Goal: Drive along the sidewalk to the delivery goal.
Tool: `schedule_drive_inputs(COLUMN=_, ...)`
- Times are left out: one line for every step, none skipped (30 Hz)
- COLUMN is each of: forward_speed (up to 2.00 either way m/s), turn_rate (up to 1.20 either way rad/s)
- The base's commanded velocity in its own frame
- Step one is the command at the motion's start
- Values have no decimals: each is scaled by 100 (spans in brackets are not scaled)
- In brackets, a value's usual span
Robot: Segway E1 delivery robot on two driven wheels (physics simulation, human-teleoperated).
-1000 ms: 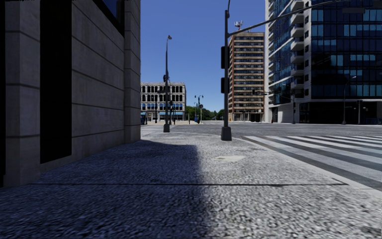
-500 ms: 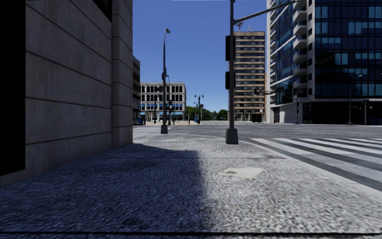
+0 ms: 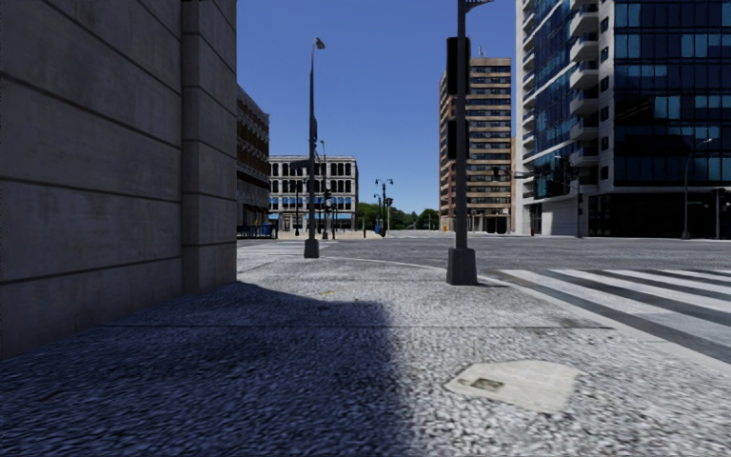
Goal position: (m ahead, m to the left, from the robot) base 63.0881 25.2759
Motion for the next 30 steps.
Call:
schedule_drive_inputs(forward_speed=200, turn_rate=16)
schedule_drive_inputs(forward_speed=200, turn_rate=16)
schedule_drive_inputs(forward_speed=200, turn_rate=16)
schedule_drive_inputs(forward_speed=200, turn_rate=16)
schedule_drive_inputs(forward_speed=200, turn_rate=15)
schedule_drive_inputs(forward_speed=200, turn_rate=5)
schedule_drive_inputs(forward_speed=200, turn_rate=0)
schedule_drive_inputs(forward_speed=200, turn_rate=0)
schedule_drive_inputs(forward_speed=200, turn_rate=0)
schedule_drive_inputs(forward_speed=200, turn_rate=0)
schedule_drive_inputs(forward_speed=200, turn_rate=0)
schedule_drive_inputs(forward_speed=200, turn_rate=0)
schedule_drive_inputs(forward_speed=200, turn_rate=0)
schedule_drive_inputs(forward_speed=200, turn_rate=1)
schedule_drive_inputs(forward_speed=200, turn_rate=8)
schedule_drive_inputs(forward_speed=200, turn_rate=8)
schedule_drive_inputs(forward_speed=200, turn_rate=9)
schedule_drive_inputs(forward_speed=200, turn_rate=10)
schedule_drive_inputs(forward_speed=200, turn_rate=10)
schedule_drive_inputs(forward_speed=200, turn_rate=10)
schedule_drive_inputs(forward_speed=200, turn_rate=10)
schedule_drive_inputs(forward_speed=200, turn_rate=10)
schedule_drive_inputs(forward_speed=200, turn_rate=13)
schedule_drive_inputs(forward_speed=200, turn_rate=13)
schedule_drive_inputs(forward_speed=200, turn_rate=26)
schedule_drive_inputs(forward_speed=200, turn_rate=27)
schedule_drive_inputs(forward_speed=200, turn_rate=27)
schedule_drive_inputs(forward_speed=200, turn_rate=27)
schedule_drive_inputs(forward_speed=200, turn_rate=39)
schedule_drive_inputs(forward_speed=200, turn_rate=40)
